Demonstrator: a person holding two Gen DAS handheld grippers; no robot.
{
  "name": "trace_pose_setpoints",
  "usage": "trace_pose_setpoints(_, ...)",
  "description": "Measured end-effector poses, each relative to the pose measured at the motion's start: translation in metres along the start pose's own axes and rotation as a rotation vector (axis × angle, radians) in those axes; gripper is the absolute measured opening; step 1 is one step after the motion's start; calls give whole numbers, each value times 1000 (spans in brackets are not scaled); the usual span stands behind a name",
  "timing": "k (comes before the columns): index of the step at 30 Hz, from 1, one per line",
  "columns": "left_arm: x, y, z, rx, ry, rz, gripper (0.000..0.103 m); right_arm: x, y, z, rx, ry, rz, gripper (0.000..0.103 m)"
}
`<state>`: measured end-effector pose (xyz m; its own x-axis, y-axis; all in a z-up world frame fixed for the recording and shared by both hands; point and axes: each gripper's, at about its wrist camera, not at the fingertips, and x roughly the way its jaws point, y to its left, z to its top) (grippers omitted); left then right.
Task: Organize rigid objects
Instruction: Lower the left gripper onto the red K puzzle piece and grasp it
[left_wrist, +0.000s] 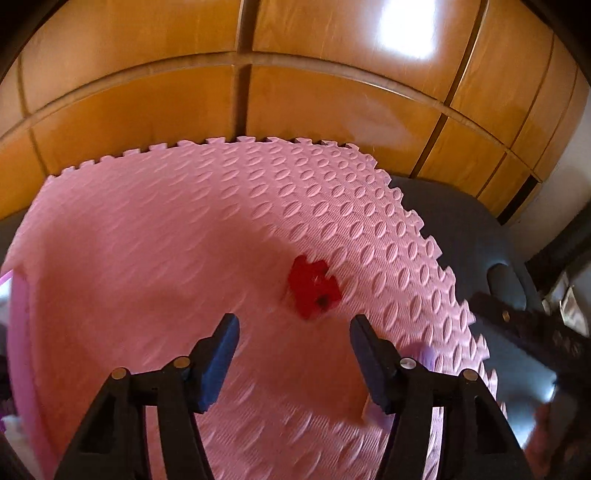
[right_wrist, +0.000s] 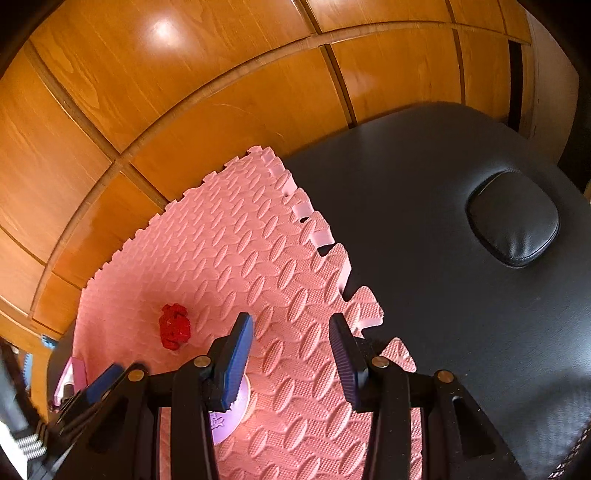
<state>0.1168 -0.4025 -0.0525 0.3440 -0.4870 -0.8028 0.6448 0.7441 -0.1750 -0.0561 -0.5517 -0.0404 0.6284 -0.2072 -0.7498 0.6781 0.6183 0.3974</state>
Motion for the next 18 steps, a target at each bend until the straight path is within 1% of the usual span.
trace_pose_setpoints(8,43,-14,23,23,30,22,63,1,2,-1,7,14,24,43)
trace_pose_setpoints(9,52,-15,25,29,41,36,60,2,2,-1,5,15,25,43)
trace_pose_setpoints(10,53,-15,26,39,21,54,55,2,2,-1,4,16,24,43)
trace_pose_setpoints(11,53,-15,26,48,10,75,35,3,2,-2,1,17,20,43)
trace_pose_setpoints(12,52,-13,26,48,6,75,32,4,2,-2,0,20,17,43)
trace_pose_setpoints(14,47,-6,23,26,7,33,32,5,2,-2,0,26,17,43)
trace_pose_setpoints(18,30,6,1,31,-11,62,32,7,4,-2,-18,30,13,43)
